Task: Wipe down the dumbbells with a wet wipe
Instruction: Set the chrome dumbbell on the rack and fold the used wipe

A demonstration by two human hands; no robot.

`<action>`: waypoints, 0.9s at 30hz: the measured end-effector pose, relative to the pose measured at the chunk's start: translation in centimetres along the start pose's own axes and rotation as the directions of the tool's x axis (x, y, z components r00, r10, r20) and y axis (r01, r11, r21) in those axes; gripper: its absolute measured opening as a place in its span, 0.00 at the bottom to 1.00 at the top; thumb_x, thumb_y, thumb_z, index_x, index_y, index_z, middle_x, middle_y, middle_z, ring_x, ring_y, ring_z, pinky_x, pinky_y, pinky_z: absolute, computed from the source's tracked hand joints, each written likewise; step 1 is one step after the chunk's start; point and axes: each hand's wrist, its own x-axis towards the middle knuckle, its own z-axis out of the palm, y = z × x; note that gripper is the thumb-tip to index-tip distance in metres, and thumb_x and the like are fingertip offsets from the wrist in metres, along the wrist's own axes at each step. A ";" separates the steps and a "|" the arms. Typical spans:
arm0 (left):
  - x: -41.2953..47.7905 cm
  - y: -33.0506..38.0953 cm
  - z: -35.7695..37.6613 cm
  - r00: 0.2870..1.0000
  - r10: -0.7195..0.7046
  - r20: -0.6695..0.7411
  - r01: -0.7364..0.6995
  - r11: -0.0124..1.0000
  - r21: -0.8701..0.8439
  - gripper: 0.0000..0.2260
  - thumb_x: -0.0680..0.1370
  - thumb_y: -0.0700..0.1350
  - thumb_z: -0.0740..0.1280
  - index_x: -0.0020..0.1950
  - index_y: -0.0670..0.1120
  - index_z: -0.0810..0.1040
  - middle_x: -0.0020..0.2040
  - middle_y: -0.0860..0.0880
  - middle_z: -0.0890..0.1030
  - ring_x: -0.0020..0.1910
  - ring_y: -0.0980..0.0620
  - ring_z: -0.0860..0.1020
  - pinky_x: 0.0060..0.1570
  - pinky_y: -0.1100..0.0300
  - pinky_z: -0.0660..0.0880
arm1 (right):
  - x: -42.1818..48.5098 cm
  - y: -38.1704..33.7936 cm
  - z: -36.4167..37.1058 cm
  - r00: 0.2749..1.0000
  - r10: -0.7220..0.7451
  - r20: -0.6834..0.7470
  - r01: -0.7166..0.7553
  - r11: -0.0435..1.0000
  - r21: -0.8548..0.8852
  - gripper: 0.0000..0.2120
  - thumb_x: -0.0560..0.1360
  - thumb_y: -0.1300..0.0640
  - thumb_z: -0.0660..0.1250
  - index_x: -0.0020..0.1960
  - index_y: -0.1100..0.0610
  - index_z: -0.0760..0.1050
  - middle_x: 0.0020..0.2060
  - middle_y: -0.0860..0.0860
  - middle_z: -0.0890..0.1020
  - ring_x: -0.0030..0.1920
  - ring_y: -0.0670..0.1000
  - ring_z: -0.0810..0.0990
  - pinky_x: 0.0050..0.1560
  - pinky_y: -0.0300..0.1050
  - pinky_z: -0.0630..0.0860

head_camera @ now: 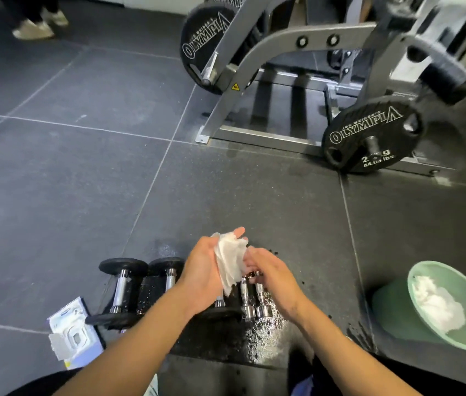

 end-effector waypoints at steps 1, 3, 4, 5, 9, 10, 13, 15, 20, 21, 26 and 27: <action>-0.8 -0.1 0.2 1.000 -0.003 0.017 0.003 1.000 -0.029 0.24 0.86 0.51 0.52 0.70 0.42 0.80 0.65 0.37 0.84 0.57 0.39 0.86 0.62 0.41 0.78 | -1.2 -0.7 0.2 1.000 -0.016 -0.006 0.016 1.000 -0.015 0.16 0.77 0.43 0.73 0.59 0.50 0.79 0.46 0.49 0.85 0.48 0.49 0.83 0.53 0.49 0.78; -2.4 -0.5 0.4 0.999 -0.005 0.048 0.008 0.998 -0.060 0.24 0.83 0.50 0.53 0.72 0.44 0.80 0.70 0.38 0.81 0.67 0.36 0.80 0.72 0.37 0.71 | -3.3 -2.0 0.3 0.996 -0.053 -0.065 0.048 0.996 -0.076 0.16 0.74 0.46 0.77 0.59 0.47 0.78 0.48 0.49 0.86 0.49 0.51 0.84 0.53 0.50 0.80; -3.4 -0.7 0.5 0.997 -0.011 0.075 0.015 0.998 -0.056 0.25 0.82 0.49 0.53 0.73 0.45 0.79 0.71 0.38 0.80 0.71 0.35 0.77 0.74 0.35 0.68 | -4.4 -2.5 0.3 0.993 -0.091 -0.081 0.082 0.991 -0.104 0.12 0.75 0.49 0.76 0.56 0.49 0.80 0.47 0.50 0.86 0.47 0.50 0.83 0.50 0.49 0.79; -4.3 -0.9 0.5 0.994 -0.022 0.110 0.026 0.999 -0.041 0.25 0.81 0.49 0.53 0.74 0.44 0.78 0.71 0.37 0.80 0.72 0.35 0.76 0.75 0.34 0.67 | -5.4 -3.1 0.1 0.988 -0.127 -0.086 0.115 0.985 -0.128 0.08 0.76 0.51 0.75 0.52 0.53 0.81 0.43 0.51 0.84 0.43 0.49 0.80 0.45 0.47 0.77; -8.0 -1.3 0.3 0.996 -0.004 0.093 0.001 1.000 0.025 0.27 0.83 0.55 0.54 0.68 0.40 0.82 0.70 0.34 0.80 0.67 0.35 0.79 0.74 0.35 0.67 | -9.6 -5.7 -0.7 0.980 -0.177 -0.090 0.162 0.976 -0.148 0.10 0.79 0.54 0.73 0.45 0.59 0.77 0.36 0.47 0.75 0.37 0.46 0.70 0.38 0.43 0.66; -8.6 -1.4 0.2 0.998 0.011 0.066 -0.016 0.998 0.067 0.28 0.84 0.59 0.54 0.67 0.40 0.83 0.69 0.34 0.81 0.67 0.35 0.79 0.73 0.34 0.68 | -10.3 -6.4 -0.8 0.980 -0.186 -0.071 0.173 0.971 -0.166 0.11 0.79 0.52 0.72 0.45 0.59 0.76 0.37 0.47 0.74 0.37 0.46 0.69 0.38 0.43 0.66; -11.9 -2.0 0.4 0.996 0.064 0.064 -0.082 0.935 0.345 0.23 0.86 0.60 0.60 0.68 0.45 0.82 0.64 0.40 0.85 0.64 0.39 0.83 0.69 0.35 0.75 | -12.7 -7.8 -0.7 0.979 -0.203 -0.035 0.191 0.958 -0.213 0.14 0.79 0.46 0.69 0.47 0.56 0.75 0.38 0.46 0.74 0.39 0.47 0.69 0.41 0.44 0.67; -13.8 -2.4 0.8 0.984 0.164 0.064 -0.174 0.852 0.494 0.14 0.86 0.51 0.64 0.67 0.47 0.81 0.61 0.43 0.87 0.60 0.42 0.86 0.66 0.38 0.78 | -14.1 -8.5 -0.6 0.973 -0.222 -0.062 0.203 0.954 -0.221 0.13 0.81 0.46 0.68 0.47 0.57 0.75 0.39 0.46 0.76 0.39 0.46 0.71 0.41 0.43 0.68; -17.2 -1.9 0.9 0.959 0.281 -0.036 -0.216 0.805 0.552 0.10 0.86 0.44 0.65 0.63 0.44 0.84 0.55 0.46 0.89 0.57 0.43 0.86 0.65 0.39 0.79 | -17.1 -8.8 -0.2 0.971 -0.192 -0.144 0.181 0.979 -0.090 0.16 0.80 0.44 0.68 0.49 0.57 0.76 0.42 0.56 0.82 0.41 0.51 0.79 0.43 0.50 0.75; -17.7 -2.0 0.8 0.957 0.289 -0.032 -0.220 0.793 0.568 0.10 0.86 0.43 0.65 0.63 0.43 0.84 0.54 0.46 0.89 0.57 0.43 0.86 0.64 0.40 0.80 | -17.6 -8.7 -0.1 0.970 -0.188 -0.154 0.179 0.981 -0.070 0.17 0.79 0.42 0.68 0.49 0.57 0.76 0.44 0.58 0.83 0.42 0.51 0.80 0.45 0.52 0.77; -19.9 -2.8 0.1 0.954 0.299 0.036 -0.269 0.792 0.549 0.11 0.86 0.41 0.64 0.68 0.46 0.80 0.60 0.47 0.87 0.61 0.45 0.85 0.65 0.41 0.80 | -19.9 -7.5 0.3 0.953 -0.163 -0.255 0.152 0.986 -0.065 0.18 0.79 0.41 0.65 0.52 0.57 0.74 0.41 0.49 0.77 0.39 0.50 0.73 0.40 0.49 0.71; -20.3 -3.1 0.1 0.950 0.308 0.040 -0.282 0.802 0.526 0.11 0.87 0.41 0.63 0.68 0.46 0.80 0.61 0.47 0.87 0.62 0.45 0.85 0.65 0.41 0.79 | -20.2 -7.1 0.3 0.951 -0.153 -0.268 0.136 0.987 -0.081 0.20 0.78 0.40 0.65 0.52 0.58 0.71 0.41 0.49 0.74 0.39 0.50 0.70 0.40 0.49 0.68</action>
